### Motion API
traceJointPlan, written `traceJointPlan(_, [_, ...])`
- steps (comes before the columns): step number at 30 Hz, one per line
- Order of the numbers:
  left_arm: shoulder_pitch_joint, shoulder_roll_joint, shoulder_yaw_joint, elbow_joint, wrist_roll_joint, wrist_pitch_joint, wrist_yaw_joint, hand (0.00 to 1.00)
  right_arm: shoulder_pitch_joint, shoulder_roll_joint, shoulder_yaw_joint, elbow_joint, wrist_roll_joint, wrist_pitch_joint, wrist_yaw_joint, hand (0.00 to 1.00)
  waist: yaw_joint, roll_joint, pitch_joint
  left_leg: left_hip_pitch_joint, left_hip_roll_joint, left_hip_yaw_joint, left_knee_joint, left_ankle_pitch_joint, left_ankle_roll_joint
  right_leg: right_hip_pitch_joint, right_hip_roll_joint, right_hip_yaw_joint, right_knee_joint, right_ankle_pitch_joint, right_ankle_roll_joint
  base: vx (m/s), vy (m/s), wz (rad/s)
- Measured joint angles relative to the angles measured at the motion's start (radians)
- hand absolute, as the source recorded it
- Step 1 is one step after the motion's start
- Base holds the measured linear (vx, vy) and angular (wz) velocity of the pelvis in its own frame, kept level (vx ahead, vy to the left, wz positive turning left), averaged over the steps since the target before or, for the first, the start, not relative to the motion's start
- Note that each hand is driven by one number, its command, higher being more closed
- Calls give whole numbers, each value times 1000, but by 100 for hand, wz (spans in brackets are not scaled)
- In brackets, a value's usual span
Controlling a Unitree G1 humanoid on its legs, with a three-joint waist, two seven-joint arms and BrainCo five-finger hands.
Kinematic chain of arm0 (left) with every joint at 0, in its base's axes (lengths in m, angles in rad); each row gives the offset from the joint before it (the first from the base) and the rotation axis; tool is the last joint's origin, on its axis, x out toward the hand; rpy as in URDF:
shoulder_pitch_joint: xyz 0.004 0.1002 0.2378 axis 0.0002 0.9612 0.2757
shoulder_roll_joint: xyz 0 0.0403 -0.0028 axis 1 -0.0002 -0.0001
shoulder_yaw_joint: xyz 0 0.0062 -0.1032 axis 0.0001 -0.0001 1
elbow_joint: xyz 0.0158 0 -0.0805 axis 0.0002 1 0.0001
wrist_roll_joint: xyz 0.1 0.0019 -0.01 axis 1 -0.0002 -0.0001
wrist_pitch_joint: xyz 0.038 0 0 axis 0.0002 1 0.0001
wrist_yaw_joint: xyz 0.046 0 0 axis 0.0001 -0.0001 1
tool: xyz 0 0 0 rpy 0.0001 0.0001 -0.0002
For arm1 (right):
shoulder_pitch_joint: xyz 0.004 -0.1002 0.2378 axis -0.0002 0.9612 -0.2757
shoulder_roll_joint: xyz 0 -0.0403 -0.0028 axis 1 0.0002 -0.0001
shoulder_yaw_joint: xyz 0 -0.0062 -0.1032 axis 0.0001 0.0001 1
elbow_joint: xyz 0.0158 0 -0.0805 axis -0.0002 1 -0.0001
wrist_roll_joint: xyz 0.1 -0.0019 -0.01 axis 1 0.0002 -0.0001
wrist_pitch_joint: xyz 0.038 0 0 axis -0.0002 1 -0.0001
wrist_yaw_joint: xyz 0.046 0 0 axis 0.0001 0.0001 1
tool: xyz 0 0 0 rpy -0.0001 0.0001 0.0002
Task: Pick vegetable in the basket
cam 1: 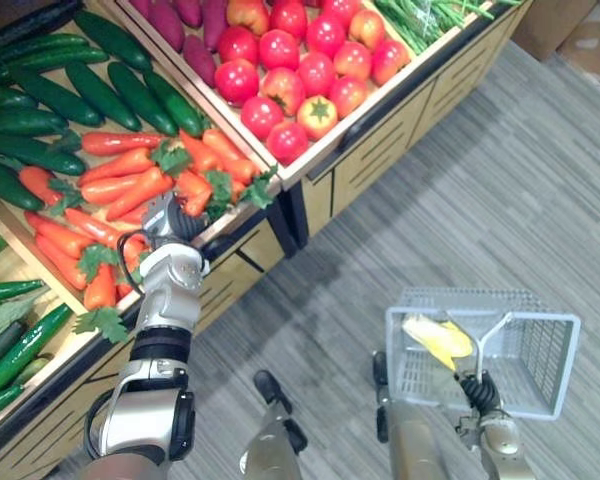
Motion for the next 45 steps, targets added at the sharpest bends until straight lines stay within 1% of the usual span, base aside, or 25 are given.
traceJointPlan(3, [0,6,0,-57,1,-1,4,100,7,0,0,4,0,-1,1,100,1,-1,-1,0,0,-19,0,2,3,13,-2,-17,0,0,0,24,-12,18])
traceJointPlan(6, [0,60,0,-110,2,-1,13,100,8,0,-1,20,0,-3,2,100,0,-2,-3,9,-2,-41,1,8,6,34,-4,-34,-2,-1,0,22,-2,17])
traceJointPlan(7, [0,89,1,-127,2,-1,21,100,8,0,-7,36,-1,-4,3,100,1,-3,-5,16,-3,-47,2,13,8,48,-6,-42,-6,-1,0,23,4,20])
traceJointPlan(8, [0,116,7,-141,4,-1,30,100,8,0,-18,56,-1,-6,8,100,0,0,-14,18,-10,-68,2,16,9,61,-8,-50,-14,-2,0,22,6,22])
traceJointPlan(10, [-2,155,21,-152,4,-1,52,100,8,0,-38,88,-1,-9,18,100,2,-2,-29,22,-16,-73,2,17,11,73,-11,-55,-20,-3,-2,14,11,15])
traceJointPlan(12, [-2,190,21,-153,5,-1,58,100,8,0,-57,125,-1,-9,20,100,1,-1,-44,30,-22,-96,0,18,12,101,-16,-70,-35,-4,-2,12,4,22])
traceJointPlan(16, [6,233,22,-154,7,-3,58,100,8,0,-104,188,-2,-1,22,100,2,-2,-87,33,-30,-126,0,18,12,129,-21,-96,-43,-9,0,1,1,23])
traceJointPlan(19, [28,244,32,-154,16,-8,58,100,7,-1,-125,225,-3,1,22,100,2,-7,-110,32,-34,-141,0,19,13,139,-25,-105,-50,-8,-1,-5,9,14])
traceJointPlan(21, [62,245,40,-154,41,-23,58,100,6,-1,-129,253,-3,1,22,100,2,-11,-128,35,-37,-147,0,19,14,148,-27,-111,-54,-8,-1,14,9,9])
traceJointPlan(24, [99,246,35,-151,44,-38,58,100,-1,-3,-151,266,-8,5,22,100,2,-12,-131,52,-43,-149,0,19,15,168,-32,-115,-57,-9,0,17,5,3])
traceJointPlan(25, [114,246,34,-164,44,-42,58,100,-2,-6,-159,267,-16,8,22,100,1,-12,-133,56,-46,-150,0,18,15,172,-35,-114,-59,-9,0,0,0,0])
traceJointPlan(27, [160,246,19,-250,45,-45,57,100,-5,-17,-160,268,-27,12,21,100,0,-12,-136,56,-53,-150,0,15,14,179,-41,-113,-74,-7,3,0,0,0])
traceJointPlan(28, [206,245,2,-334,51,-62,57,100,-7,-27,-164,267,-39,14,21,100,0,-12,-139,56,-58,-150,0,14,15,182,-46,-111,-81,-4,7,43,18,0])
traceJointPlan(29, [255,244,-17,-414,52,-90,57,100,-6,-40,-168,266,-43,16,21,100,0,-10,-152,56,-62,-148,0,14,16,182,-50,-108,-87,0,12,47,16,-2])
traceJointPlan(30, [276,243,-28,-443,52,-102,55,100,-6,-46,-171,266,-45,19,21,100,-1,-10,-159,56,-64,-148,0,16,19,183,-52,-107,-89,0,13,71,12,-2])
traceJointPlan(31, [319,235,-59,-509,51,-128,53,100,-7,-64,-189,265,-49,29,21,100,-2,-6,-181,57,-68,-147,0,16,19,185,-56,-106,-91,3,16,91,8,-1])
traceJointPlan(32, [350,226,-91,-566,50,-155,46,100,-9,-86,-199,265,-80,41,21,100,-3,-3,-193,70,-71,-148,0,16,19,198,-58,-104,-94,3,17,108,5,-1])
traceJointPlan(33, [366,220,-110,-596,50,-163,45,100,-9,-99,-199,265,-84,46,21,100,-4,-1,-200,76,-71,-148,0,16,19,204,-58,-103,-95,3,17,83,0,-6])
traceJointPlan(35, [400,192,-153,-658,42,-224,20,100,-8,-145,-199,257,-109,53,23,100,-9,13,-217,92,-69,-147,-1,16,19,218,-56,-98,-99,3,17,45,-13,-8])
traceJointPlan(37, [420,174,-188,-674,38,-265,6,100,-19,-190,-198,235,-124,54,30,100,-27,38,-231,102,-67,-142,-1,14,17,218,-52,-86,-96,5,18,-1,-16,-14])
traceJointPlan(39, [424,159,-218,-677,31,-284,-1,100,-31,-222,-197,225,-124,54,41,100,-36,53,-241,116,-64,-122,-2,11,15,215,-48,-63,-94,5,20,-33,-10,-31])
traceJointPlan(40, [426,148,-235,-681,31,-295,-4,100,-33,-232,-196,207,-124,54,45,100,-39,62,-246,127,-61,-112,-2,8,11,216,-44,-48,-92,1,27,-38,-10,-33])
traceJointPlan(41, [426,148,-245,-681,30,-302,-7,100,-34,-237,-195,197,-125,54,46,100,-41,65,-248,131,-60,-109,-2,6,8,216,-43,-45,-91,1,28,-42,-13,-28])
traceJointPlan(42, [426,148,-267,-688,30,-308,-20,100,-34,-241,-194,173,-133,55,48,100,-49,68,-250,139,-58,-98,-2,4,6,216,-40,-35,-88,1,28,-47,-14,-25])
traceJointPlan(45, [425,135,-339,-705,30,-312,-26,100,-31,-257,-190,117,-161,56,52,100,-52,66,-251,157,-57,-70,-2,-1,6,214,-39,-5,-87,3,31,-42,-11,-24])
